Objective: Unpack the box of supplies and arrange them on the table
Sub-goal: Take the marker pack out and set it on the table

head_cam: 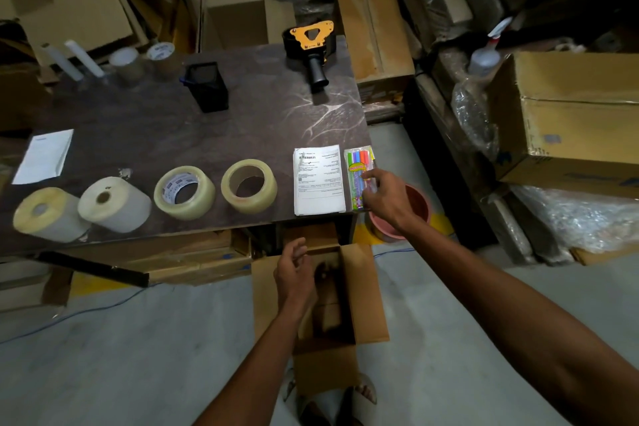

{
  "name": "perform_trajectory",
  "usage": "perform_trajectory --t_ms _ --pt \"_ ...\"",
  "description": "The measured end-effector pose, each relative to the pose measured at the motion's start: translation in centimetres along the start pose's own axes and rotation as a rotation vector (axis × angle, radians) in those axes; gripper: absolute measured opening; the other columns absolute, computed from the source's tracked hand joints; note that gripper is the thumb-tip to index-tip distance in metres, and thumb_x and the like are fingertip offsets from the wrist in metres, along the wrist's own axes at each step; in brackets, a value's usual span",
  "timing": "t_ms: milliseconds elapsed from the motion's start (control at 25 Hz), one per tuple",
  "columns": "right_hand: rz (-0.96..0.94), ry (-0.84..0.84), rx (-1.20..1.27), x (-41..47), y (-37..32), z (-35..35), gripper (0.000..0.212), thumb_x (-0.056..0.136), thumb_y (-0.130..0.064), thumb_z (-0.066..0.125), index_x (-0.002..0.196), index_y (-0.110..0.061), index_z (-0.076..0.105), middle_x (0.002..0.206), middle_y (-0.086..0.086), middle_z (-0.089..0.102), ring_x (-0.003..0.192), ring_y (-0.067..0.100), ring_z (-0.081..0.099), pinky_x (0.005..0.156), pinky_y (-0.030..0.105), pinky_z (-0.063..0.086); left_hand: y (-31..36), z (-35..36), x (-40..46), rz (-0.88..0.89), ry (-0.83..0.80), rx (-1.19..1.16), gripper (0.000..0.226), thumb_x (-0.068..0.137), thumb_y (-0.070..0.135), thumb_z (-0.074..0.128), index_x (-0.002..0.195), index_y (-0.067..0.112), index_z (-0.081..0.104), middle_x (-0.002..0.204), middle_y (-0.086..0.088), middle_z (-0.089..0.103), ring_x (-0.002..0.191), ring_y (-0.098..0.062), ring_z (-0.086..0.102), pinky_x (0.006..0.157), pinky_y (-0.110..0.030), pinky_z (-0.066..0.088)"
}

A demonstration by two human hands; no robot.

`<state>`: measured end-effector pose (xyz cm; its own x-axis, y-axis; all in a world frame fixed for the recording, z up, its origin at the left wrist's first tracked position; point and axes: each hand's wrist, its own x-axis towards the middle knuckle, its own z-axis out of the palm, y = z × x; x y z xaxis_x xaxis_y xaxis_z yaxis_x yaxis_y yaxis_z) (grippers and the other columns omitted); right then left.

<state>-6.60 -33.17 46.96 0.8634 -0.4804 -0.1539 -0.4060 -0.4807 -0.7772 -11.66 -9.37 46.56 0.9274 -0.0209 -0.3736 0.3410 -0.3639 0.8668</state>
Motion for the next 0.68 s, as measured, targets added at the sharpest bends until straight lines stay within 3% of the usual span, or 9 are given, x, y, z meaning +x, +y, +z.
perform_trajectory --t_ms 240,360,480,680 --pt "-0.062 0.217 0.115 -5.5 1.8 -0.3 0.026 0.087 -0.019 0.067 0.112 -0.018 0.063 0.115 -0.001 0.063 0.099 0.009 0.063 0.084 0.024 0.056 -2.0 -0.9 -0.8 -0.037 0.006 0.019 0.032 0.093 0.007 0.053 0.12 0.022 0.061 0.113 0.0 0.067 0.099 -0.011 0.061 0.089 -0.033 0.054" --pt "0.022 0.28 0.184 -9.9 4.4 0.4 0.018 0.086 -0.009 0.062 0.101 -0.019 0.066 0.105 0.0 0.064 0.089 0.001 0.062 0.077 0.014 0.053 -3.8 -1.4 -1.9 -0.041 -0.02 0.046 0.028 0.095 0.009 0.053 0.114 0.029 0.059 0.11 0.003 0.065 0.103 -0.014 0.061 0.089 -0.032 0.054" --pt "0.11 0.203 0.18 -14.2 7.8 2.8 0.018 0.086 -0.003 0.061 0.096 -0.017 0.066 0.095 -0.001 0.069 0.084 -0.002 0.063 0.074 0.011 0.053 -7.0 -1.6 -3.0 -0.049 -0.044 0.094 0.029 0.097 0.009 0.051 0.121 0.022 0.06 0.113 0.001 0.064 0.104 -0.014 0.06 0.085 -0.026 0.049" --pt "0.239 -0.011 0.122 -19.8 14.2 10.1 0.022 0.083 -0.003 0.061 0.1 -0.015 0.068 0.099 0.001 0.071 0.091 0.011 0.067 0.08 0.026 0.058 -15.3 -0.9 -4.5 -0.151 -0.108 0.175 0.032 0.095 0.007 0.051 0.125 0.017 0.059 0.11 -0.001 0.065 0.104 -0.02 0.062 0.094 -0.035 0.052"
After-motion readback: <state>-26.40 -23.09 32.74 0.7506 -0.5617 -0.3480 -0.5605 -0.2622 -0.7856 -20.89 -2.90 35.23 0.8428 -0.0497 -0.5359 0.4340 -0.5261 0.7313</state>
